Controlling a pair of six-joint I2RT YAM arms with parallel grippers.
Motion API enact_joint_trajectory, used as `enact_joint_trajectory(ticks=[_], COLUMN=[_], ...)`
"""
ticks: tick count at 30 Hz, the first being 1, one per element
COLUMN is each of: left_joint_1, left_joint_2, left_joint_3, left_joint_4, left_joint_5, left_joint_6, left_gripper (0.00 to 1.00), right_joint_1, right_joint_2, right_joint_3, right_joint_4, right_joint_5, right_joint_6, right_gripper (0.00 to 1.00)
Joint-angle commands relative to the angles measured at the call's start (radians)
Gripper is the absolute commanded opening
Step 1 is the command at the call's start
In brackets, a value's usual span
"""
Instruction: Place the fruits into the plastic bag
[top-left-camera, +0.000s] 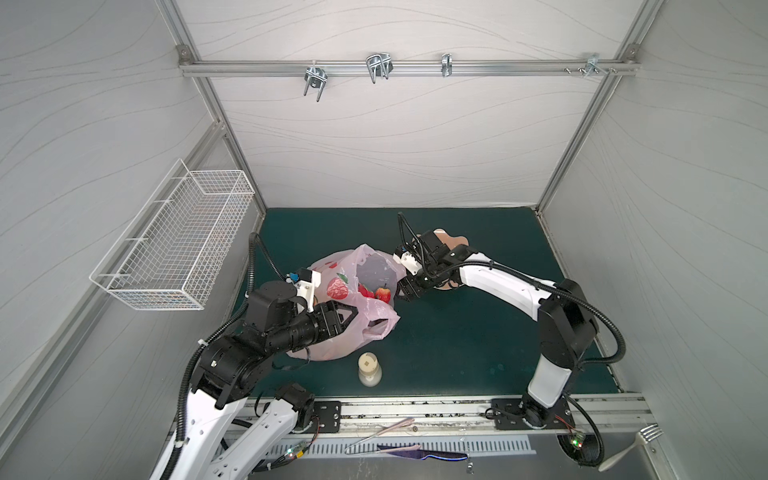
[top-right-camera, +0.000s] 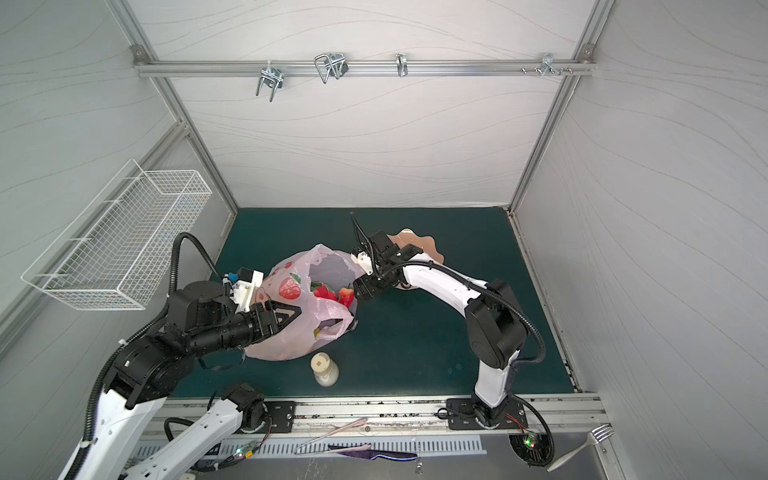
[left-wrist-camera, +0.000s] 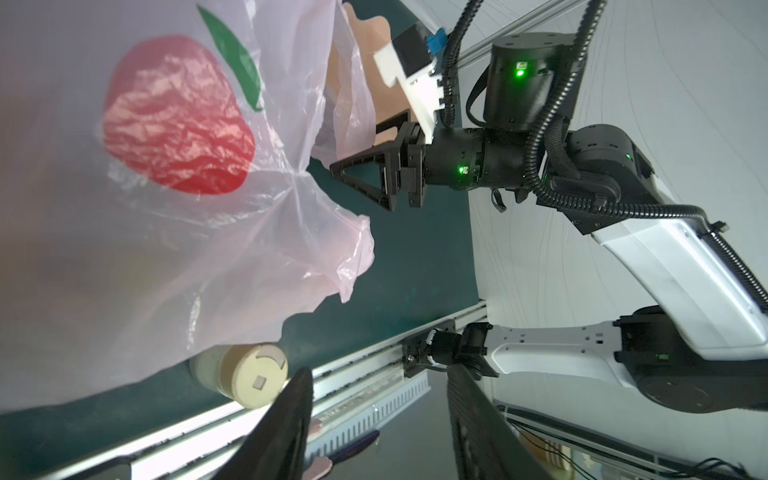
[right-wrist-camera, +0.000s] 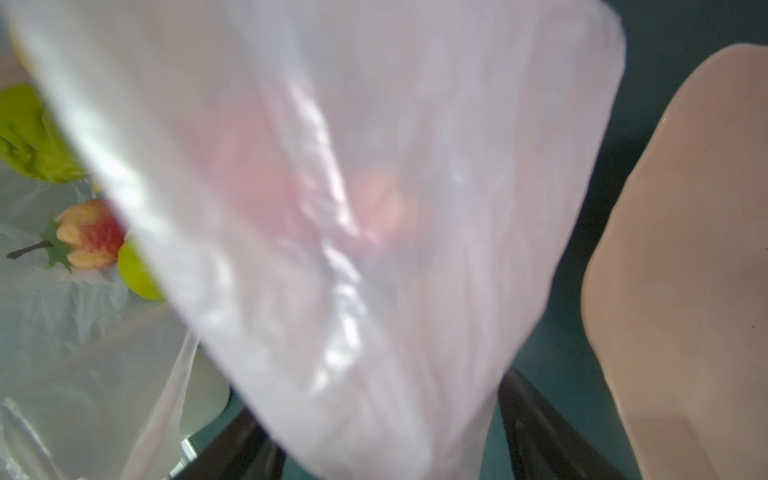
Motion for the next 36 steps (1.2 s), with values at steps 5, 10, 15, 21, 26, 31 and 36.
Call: enact_joint_trajectory(ticks=[5,10,15,21,26,31,36], left_joint_1=[-0.025,-0.119,-0.265,-0.418,-0.495,-0.515,-0.53], left_joint_2=[0.066,0.147,0.187,0.228,0.31,0.36,0.393], left_joint_3=[0.083,0.171,0.163,0.084,0.09,0.051,0.018], left_joint_4=[-0.106,-0.222,-0.232,-0.046,0.025,0.108,0.142], left_joint_5=[0.095,0.017,-0.122,-0.273,-0.39,-0.439,-0.46], left_joint_6=[-0.196,-0.255,-0.378,-0.578,-0.649,-0.692,-0.747], left_gripper=[0.58,0.6,0.6,0.6,0.61,0.61,0.61], right_joint_1=[-0.004,-0.005,-0.004,-0.005,-0.005,-0.005,-0.007], right_joint_2=[-0.011,-0.023,-0.031,-0.042,-0.044,-0.046,-0.041], right_joint_3=[0.0,-0.015,-0.017,-0.027,-0.033,-0.022,-0.01], right_joint_4=[0.018,0.018,0.013,0.022,0.033,0.033,0.033], right_joint_5=[-0.008,-0.006,-0.003,-0.004,-0.012,-0.017,-0.027], right_joint_6=[-0.012,-0.009,-0.007,0.003,0.011,0.014,0.014], right_gripper=[0.7,0.69,0.69,0.69,0.69,0.68,0.68])
